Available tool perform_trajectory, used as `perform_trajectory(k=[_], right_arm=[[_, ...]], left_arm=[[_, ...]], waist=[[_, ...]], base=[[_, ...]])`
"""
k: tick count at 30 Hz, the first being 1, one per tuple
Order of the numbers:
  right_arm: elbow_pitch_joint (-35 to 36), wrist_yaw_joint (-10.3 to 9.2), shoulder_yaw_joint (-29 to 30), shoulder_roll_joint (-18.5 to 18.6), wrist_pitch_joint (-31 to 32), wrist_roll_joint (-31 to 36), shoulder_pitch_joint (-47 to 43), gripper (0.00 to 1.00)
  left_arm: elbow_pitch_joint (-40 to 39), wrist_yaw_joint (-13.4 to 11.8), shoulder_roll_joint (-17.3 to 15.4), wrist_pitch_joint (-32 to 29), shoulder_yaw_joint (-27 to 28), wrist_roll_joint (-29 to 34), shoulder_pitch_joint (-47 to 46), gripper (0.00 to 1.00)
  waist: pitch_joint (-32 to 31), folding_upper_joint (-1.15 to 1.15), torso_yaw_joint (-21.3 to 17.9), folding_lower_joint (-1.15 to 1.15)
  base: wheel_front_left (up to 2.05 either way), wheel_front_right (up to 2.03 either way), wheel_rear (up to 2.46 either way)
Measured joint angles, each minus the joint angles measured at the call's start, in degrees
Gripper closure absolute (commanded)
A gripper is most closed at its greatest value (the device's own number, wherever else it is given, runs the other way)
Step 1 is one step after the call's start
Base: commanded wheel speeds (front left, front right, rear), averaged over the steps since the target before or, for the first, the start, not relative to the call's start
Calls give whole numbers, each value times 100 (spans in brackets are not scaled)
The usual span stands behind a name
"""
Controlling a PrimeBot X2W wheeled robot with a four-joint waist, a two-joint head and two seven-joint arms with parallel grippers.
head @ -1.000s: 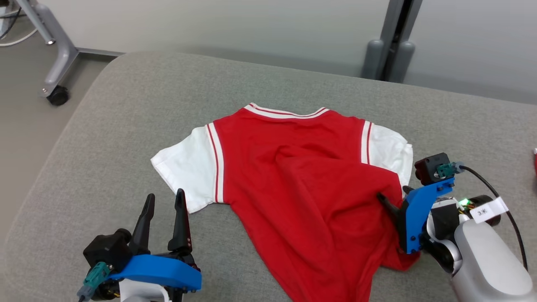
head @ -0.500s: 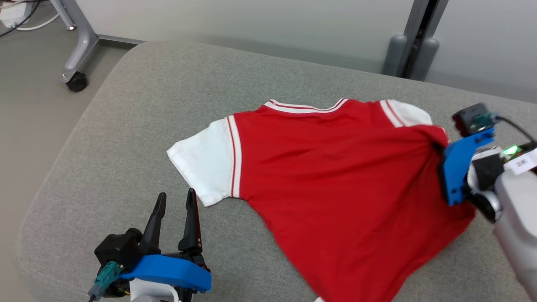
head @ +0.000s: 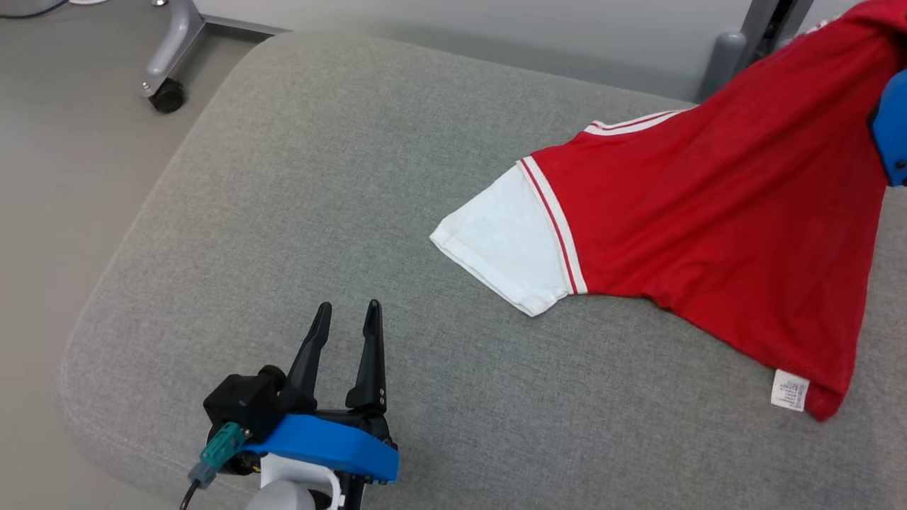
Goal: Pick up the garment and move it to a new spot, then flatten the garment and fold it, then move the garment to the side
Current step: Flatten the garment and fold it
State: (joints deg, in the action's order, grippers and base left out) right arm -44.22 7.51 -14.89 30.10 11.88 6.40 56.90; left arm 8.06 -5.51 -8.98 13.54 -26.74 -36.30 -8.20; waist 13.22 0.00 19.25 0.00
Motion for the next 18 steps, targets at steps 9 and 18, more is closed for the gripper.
perform_trajectory(k=[9,18], right_arm=[[-713,-1,288,-985,-454,259,6,0],[-790,-1,177,-1562,-1672,-321,-366,0]], left_arm=[[160,57,76,18,-105,0,-87,0],[181,57,-57,43,23,8,-172,0]], waist=[[107,0,-72,0],[-1,0,-592,0]], base=[[0,0,0],[0,0,0]])
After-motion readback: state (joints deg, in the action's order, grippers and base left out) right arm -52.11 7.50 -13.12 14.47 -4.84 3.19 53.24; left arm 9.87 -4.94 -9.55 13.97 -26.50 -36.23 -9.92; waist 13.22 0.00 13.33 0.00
